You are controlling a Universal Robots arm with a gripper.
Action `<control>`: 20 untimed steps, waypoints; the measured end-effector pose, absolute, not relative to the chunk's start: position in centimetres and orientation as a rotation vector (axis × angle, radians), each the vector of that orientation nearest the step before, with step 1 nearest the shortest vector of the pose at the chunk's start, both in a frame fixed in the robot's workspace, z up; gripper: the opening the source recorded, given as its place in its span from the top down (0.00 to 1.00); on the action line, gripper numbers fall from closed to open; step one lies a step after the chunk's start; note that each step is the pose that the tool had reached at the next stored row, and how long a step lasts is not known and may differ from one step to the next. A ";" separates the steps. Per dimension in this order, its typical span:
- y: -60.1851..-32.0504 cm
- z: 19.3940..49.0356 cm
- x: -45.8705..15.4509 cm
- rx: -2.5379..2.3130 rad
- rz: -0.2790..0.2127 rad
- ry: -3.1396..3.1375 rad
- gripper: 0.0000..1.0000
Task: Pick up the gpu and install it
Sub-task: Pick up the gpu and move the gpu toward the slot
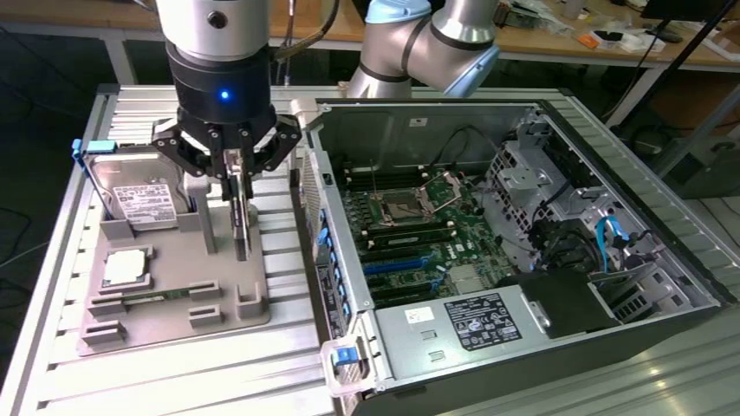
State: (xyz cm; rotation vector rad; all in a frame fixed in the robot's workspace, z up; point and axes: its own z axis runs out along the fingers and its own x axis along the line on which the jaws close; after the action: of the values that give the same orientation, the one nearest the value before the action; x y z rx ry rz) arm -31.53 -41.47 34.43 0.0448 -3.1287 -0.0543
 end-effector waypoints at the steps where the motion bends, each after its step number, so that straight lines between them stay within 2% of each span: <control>1: -41.5 34.6 -31.5 0.045 -0.054 -3.129 0.73; 20: -41.5 38.4 -31.5 0.045 -0.054 -3.129 0.73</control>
State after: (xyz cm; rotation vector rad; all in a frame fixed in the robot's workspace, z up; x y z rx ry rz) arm -31.53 -41.47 38.44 0.0447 -3.1286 -0.0541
